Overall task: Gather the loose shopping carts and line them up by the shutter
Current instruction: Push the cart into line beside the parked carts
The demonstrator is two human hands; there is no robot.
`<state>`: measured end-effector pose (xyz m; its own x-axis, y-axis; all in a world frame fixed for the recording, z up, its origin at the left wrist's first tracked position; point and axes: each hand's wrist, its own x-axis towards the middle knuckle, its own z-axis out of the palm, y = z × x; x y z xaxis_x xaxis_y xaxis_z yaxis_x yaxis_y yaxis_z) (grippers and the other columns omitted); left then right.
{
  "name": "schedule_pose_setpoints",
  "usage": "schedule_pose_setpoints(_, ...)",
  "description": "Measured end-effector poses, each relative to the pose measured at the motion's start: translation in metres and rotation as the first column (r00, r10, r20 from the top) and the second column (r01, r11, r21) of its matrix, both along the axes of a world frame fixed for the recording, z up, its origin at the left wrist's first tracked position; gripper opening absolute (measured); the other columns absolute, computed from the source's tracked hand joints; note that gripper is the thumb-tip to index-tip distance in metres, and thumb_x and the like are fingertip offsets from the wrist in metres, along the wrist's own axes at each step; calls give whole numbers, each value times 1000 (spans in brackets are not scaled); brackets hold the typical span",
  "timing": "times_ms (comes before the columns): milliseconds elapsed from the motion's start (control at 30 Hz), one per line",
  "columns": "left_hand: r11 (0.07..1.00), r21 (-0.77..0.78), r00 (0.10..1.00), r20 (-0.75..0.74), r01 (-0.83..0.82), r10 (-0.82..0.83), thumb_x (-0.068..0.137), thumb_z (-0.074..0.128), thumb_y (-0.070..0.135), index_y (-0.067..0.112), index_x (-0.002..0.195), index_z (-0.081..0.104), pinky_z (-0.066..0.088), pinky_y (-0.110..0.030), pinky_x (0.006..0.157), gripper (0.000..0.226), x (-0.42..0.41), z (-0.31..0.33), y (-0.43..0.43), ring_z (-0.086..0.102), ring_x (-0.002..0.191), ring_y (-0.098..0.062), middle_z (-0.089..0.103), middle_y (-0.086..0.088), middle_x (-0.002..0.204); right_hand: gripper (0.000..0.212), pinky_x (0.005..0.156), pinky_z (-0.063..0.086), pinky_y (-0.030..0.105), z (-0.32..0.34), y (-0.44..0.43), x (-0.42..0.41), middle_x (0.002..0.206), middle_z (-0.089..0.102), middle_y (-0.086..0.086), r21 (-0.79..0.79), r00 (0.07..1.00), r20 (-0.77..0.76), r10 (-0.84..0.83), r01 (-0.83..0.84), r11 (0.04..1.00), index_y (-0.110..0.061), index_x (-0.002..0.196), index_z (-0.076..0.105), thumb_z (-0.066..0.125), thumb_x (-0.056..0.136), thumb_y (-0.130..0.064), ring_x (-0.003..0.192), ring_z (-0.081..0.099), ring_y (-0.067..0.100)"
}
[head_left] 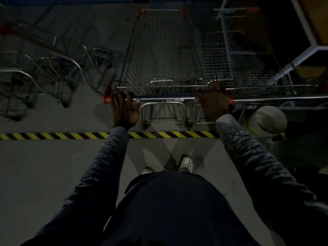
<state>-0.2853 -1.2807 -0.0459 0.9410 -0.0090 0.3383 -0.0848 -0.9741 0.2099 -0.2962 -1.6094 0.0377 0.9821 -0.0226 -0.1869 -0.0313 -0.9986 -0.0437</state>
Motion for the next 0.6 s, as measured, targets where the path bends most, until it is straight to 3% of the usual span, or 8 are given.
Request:
schedule_pose_setpoints(100, 1000, -4, 1000, 9, 23, -23, 102, 40, 44, 9, 112, 57, 32, -50, 102, 40, -2, 1, 2, 46, 108, -38, 52, -23, 111, 36, 120, 27, 51, -2, -2, -9, 128, 69, 12, -46, 1000, -10, -5, 5, 999, -29, 129, 67, 48, 102, -41, 133, 51, 37)
schedule_pose_setpoints(200, 1000, 10, 1000, 2, 25, -25, 103, 40, 44, 9, 112, 58, 33, -52, 104, 41, -5, 0, -2, 46, 108, -38, 53, -22, 111, 50, 116, 33, 48, -4, -3, -17, 120, 73, 6, -37, 1000, -3, 3, -3, 999, -35, 132, 65, 28, 101, -49, 128, 57, 32)
schedule_pose_setpoints(267, 1000, 23, 1000, 7, 1, -1, 103, 40, 44, 9, 113, 59, 33, -52, 106, 42, -8, -2, -6, 46, 111, -38, 53, -23, 113, 59, 109, 41, 48, 0, -2, -23, 118, 72, 15, 11, 1000, -10, -13, 13, 1000, -26, 130, 67, 23, 97, -47, 123, 60, 38)
schedule_pose_setpoints(367, 999, 49, 999, 48, -23, 21, 103, 43, 43, 7, 113, 58, 31, -53, 107, 40, -11, -6, -11, 45, 113, -39, 53, -25, 114, 49, 88, 49, 50, 4, -5, -27, 102, 72, 28, 72, 987, 162, -24, 13, 997, -10, 111, 75, 39, 97, -38, 107, 64, 50)
schedule_pose_setpoints(433, 999, 47, 997, 77, -13, 9, 102, 45, 42, 8, 111, 57, 32, -54, 106, 38, -13, -6, -13, 45, 110, -39, 53, -25, 112, 34, 92, 47, 46, 2, -8, -26, 111, 74, 17, 14, 994, 110, -14, 12, 1000, -21, 121, 73, 48, 101, -35, 114, 63, 43)
schedule_pose_setpoints(500, 999, 36, 996, 87, -21, 18, 103, 45, 43, 8, 110, 57, 32, -54, 107, 37, -13, -6, -15, 46, 107, -39, 53, -25, 111, 35, 87, 46, 39, -11, -15, -20, 115, 73, 12, 18, 996, 78, -34, 33, 999, -27, 127, 69, 47, 103, -39, 114, 64, 36)
schedule_pose_setpoints(567, 999, 28, 994, 105, -36, 33, 102, 47, 42, 8, 109, 57, 31, -53, 108, 36, -13, -7, -17, 47, 107, -40, 52, -25, 112, 47, 81, 46, 37, -19, -18, -21, 114, 73, 11, 10, 997, 30, -75, 74, 997, -24, 124, 69, 33, 103, -46, 108, 66, 34)
schedule_pose_setpoints(600, 999, 26, 993, 114, -34, 31, 102, 48, 41, 9, 110, 57, 32, -53, 106, 35, -13, -7, -17, 48, 106, -40, 52, -25, 112, 55, 85, 49, 41, -26, -20, -19, 117, 71, 12, 25, 997, 27, -78, 78, 997, -21, 122, 68, 24, 102, -47, 110, 65, 35)
